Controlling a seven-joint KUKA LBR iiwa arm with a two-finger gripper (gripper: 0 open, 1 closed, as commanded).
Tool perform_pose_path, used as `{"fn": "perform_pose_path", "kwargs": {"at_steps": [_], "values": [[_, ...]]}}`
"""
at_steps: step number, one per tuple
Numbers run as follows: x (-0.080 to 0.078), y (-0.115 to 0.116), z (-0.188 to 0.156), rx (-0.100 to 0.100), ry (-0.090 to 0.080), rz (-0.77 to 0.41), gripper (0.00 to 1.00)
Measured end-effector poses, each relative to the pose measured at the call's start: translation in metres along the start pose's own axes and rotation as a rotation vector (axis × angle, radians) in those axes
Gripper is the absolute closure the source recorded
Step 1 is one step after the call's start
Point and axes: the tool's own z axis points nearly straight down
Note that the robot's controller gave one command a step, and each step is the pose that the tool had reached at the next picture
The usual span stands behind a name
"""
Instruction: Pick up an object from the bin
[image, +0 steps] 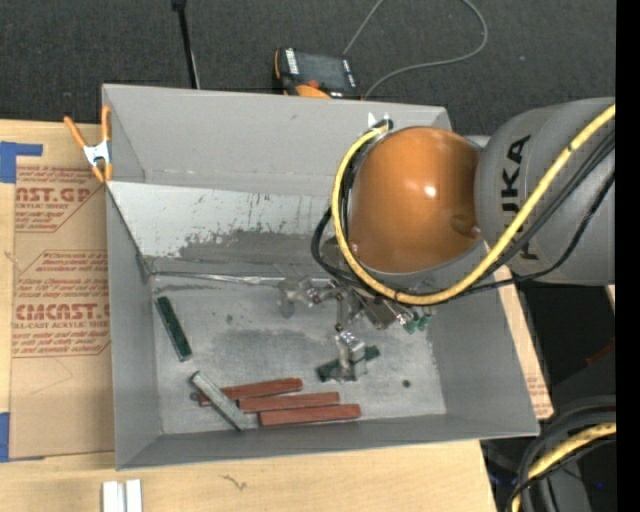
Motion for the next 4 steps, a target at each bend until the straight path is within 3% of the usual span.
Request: {"fn": "perform_pose_path", "kwargs": {"at_steps": [1,2,3,4], "values": [[0.01,0.021,0.151,-0.001,0.003,0.005,0.0],[0.005,0.019,0.145,0.003,-0.015,0.008,1.0],[-0.022,0.0,0.094,0.002,-0.003,-0.253,1.0],[-0.021,0.001,0.095,-0.001,0.0,-0.252,0.0]]}}
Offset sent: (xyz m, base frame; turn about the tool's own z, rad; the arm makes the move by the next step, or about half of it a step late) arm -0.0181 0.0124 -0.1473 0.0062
